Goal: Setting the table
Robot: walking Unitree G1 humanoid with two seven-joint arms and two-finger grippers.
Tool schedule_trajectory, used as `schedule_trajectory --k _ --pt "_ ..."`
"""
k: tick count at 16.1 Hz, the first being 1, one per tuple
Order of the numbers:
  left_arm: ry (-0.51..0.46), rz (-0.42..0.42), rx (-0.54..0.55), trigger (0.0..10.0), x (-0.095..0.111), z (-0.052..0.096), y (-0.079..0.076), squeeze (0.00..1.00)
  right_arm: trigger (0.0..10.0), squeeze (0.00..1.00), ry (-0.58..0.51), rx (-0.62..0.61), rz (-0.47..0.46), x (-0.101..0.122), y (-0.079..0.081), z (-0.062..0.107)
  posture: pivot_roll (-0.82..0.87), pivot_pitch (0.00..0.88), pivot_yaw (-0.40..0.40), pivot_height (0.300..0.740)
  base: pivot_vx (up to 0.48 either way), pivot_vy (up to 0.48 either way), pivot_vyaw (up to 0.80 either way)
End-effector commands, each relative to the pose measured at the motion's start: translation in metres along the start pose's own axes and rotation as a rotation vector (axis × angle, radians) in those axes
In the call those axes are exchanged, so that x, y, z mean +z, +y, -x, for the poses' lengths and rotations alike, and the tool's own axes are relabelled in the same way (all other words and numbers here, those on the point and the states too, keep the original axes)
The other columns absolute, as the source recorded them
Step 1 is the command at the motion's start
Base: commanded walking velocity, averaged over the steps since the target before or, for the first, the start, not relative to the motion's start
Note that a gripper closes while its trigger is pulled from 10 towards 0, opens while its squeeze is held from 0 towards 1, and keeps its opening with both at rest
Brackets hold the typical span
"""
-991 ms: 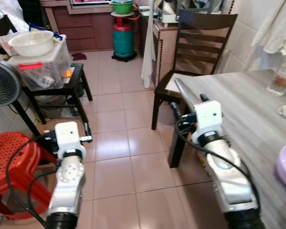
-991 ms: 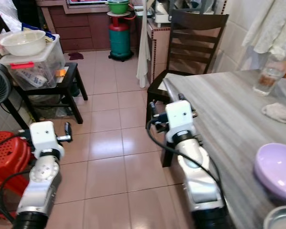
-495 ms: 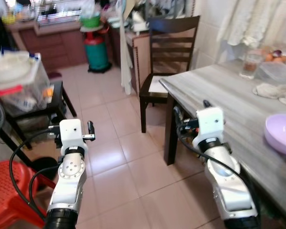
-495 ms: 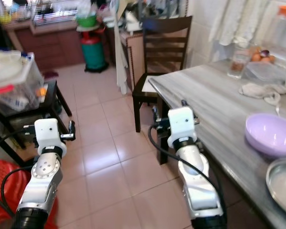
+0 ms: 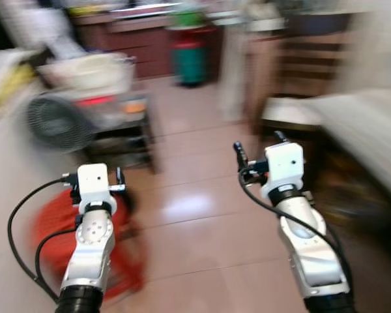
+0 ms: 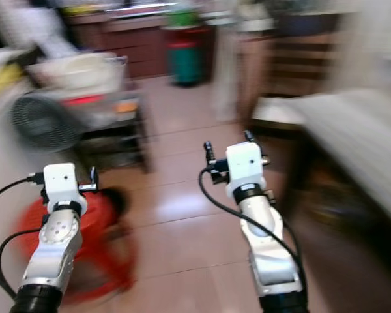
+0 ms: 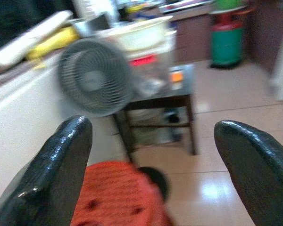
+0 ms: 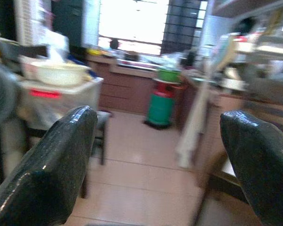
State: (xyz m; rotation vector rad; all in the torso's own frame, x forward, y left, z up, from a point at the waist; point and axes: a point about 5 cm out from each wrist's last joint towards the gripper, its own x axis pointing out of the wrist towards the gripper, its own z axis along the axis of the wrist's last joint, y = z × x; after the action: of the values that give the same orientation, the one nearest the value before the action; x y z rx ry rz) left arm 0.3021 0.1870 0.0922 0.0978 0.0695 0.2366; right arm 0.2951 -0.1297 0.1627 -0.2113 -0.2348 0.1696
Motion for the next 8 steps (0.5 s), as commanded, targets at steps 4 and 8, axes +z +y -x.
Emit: schedule_trajectory --k 4,8 --pt "-0.011 -0.024 -0.027 10.0 0.003 0.001 -0.01 0.0 10.0 0.0 0.008 -0.012 -0.002 -0.002 -0.004 0.002 -0.17 0.0 0.084 0.74 0.0 0.181 0.33" --pt "0.057 -0.008 -0.065 10.0 -0.016 0.005 -0.017 0.0 10.0 0.0 0.035 0.0 0.002 -0.01 -0.005 0.002 -0.17 0.0 0.065 0.74 0.0 0.0 0.0"
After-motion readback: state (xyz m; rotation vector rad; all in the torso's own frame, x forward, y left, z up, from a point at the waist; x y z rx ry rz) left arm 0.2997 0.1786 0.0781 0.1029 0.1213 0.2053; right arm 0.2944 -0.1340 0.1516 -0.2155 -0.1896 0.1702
